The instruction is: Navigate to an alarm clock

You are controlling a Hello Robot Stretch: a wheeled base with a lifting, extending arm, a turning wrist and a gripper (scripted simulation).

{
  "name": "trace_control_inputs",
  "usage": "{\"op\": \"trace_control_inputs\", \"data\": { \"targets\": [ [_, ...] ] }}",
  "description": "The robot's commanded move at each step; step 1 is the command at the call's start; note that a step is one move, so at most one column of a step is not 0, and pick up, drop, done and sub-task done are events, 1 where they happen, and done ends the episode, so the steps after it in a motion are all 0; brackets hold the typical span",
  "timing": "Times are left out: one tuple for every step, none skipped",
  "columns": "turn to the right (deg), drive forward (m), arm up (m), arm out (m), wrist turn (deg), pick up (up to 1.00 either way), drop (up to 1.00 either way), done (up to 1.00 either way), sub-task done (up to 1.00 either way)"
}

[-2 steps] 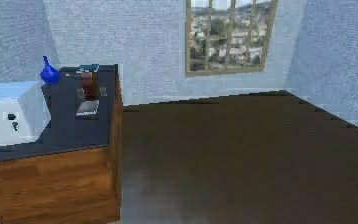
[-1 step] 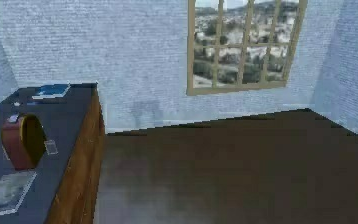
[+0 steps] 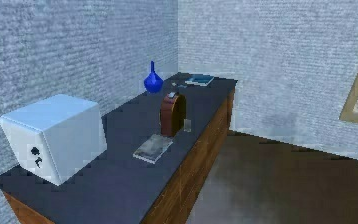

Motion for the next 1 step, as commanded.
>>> {"op": "trace_control_inputs", "data": {
  "targets": [
    [0.0,0.0,0.0,0.0,0.0,0.0,0.0,1.0,0.0]
  ]
}}
